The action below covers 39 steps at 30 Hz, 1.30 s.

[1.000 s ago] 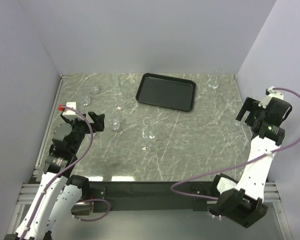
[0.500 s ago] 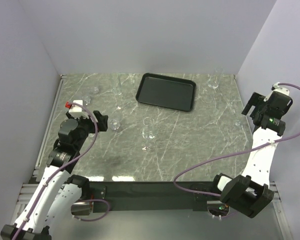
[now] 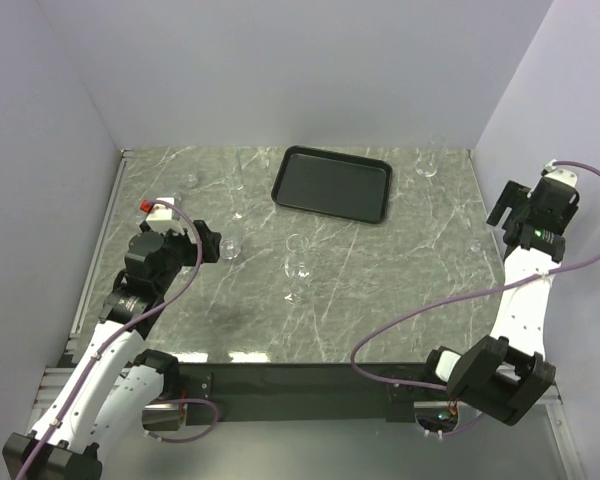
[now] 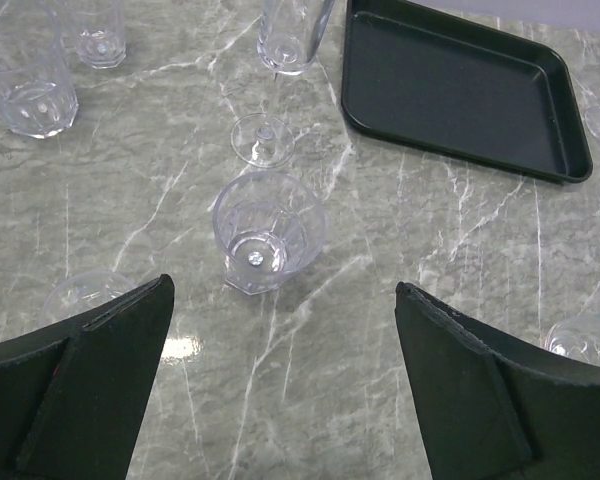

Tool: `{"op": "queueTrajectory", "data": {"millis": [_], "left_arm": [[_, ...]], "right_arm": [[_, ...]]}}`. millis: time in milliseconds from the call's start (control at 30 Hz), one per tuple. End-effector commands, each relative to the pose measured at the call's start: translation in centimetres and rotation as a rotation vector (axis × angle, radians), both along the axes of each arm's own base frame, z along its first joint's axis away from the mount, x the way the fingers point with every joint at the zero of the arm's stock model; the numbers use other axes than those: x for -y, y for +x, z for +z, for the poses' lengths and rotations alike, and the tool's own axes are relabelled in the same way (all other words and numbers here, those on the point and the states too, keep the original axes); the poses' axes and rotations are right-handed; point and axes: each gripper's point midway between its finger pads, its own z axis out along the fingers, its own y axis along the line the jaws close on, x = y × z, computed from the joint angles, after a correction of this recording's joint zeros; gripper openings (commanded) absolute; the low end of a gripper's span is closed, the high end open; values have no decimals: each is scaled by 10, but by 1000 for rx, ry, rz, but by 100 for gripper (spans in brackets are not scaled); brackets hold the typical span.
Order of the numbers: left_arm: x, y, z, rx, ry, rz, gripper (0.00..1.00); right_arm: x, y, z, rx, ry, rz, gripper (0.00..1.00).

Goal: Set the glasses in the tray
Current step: Grab a glass with a robot arm

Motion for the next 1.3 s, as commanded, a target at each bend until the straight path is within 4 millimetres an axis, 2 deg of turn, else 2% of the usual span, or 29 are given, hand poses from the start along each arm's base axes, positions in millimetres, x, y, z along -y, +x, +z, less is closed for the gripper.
{"op": "queueTrajectory", "data": {"millis": [0, 333, 633, 900, 1267], "left_arm": [[3, 3, 29, 81, -27, -7, 99], [-1, 2, 34, 105, -31, 15, 99], [2, 4, 29, 86, -25, -4, 98], [5, 3, 30, 93, -29, -20, 98], [7, 3, 29, 88, -30, -30, 98]], "right_arm": [[3, 21, 16, 53, -39, 24, 96], [-2, 52, 2, 48, 38, 110, 96], [5, 79, 8, 31, 12, 147, 96], [14, 90, -3, 0, 13, 137, 96], [13, 99, -9, 5, 29, 148, 85]]}}
